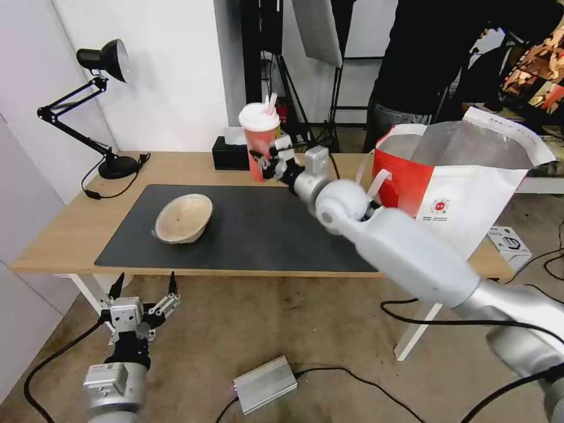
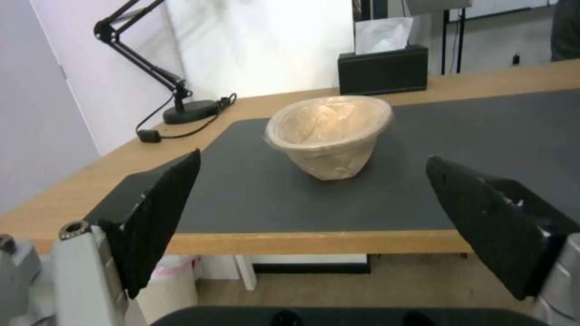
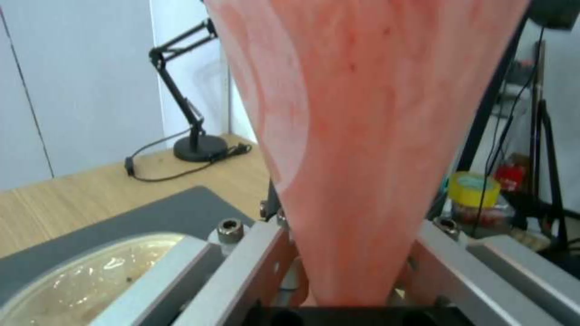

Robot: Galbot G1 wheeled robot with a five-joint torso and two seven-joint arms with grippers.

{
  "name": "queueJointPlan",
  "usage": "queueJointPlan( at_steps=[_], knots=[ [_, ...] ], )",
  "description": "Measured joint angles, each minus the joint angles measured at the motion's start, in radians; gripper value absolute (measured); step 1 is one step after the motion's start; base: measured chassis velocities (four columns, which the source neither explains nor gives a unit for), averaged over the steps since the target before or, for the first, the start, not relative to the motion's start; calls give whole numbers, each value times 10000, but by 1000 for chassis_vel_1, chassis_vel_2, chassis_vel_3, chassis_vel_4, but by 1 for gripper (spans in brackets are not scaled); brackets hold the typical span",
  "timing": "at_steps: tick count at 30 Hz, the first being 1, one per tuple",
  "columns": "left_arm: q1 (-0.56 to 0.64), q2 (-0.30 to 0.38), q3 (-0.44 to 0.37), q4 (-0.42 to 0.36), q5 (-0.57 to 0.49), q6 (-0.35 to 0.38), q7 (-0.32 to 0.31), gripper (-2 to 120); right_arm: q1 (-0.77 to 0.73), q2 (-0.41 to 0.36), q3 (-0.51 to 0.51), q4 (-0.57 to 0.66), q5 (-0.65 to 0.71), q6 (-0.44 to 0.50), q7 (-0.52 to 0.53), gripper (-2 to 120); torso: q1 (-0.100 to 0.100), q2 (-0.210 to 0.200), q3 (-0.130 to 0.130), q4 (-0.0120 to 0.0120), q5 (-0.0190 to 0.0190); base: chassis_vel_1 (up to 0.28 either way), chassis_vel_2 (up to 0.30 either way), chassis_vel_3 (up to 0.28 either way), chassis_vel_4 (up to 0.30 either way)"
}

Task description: Pick up the trash from the table and place it into the takeout bag.

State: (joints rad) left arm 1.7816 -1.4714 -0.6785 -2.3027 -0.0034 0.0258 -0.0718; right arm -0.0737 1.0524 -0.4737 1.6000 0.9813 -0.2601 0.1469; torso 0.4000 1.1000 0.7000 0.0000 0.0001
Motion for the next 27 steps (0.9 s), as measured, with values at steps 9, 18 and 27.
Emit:
queueJointPlan(
  at_steps=[9,18,27],
  knots=[
    [231,375,-29,-3,-1,-151,9,100,864,-908,-176,599,512,-168,41,5,0,0,0,0,-2,0,0,0,0],
    [338,566,-7,59,2,-267,19,100,1936,-2005,-353,907,858,-230,-229,5,0,0,0,0,0,0,0,0,0],
    [341,635,46,66,5,-335,24,100,2927,-3114,-303,971,1002,-399,-767,5,0,0,-1,0,-1,0,0,0,0]
  ],
)
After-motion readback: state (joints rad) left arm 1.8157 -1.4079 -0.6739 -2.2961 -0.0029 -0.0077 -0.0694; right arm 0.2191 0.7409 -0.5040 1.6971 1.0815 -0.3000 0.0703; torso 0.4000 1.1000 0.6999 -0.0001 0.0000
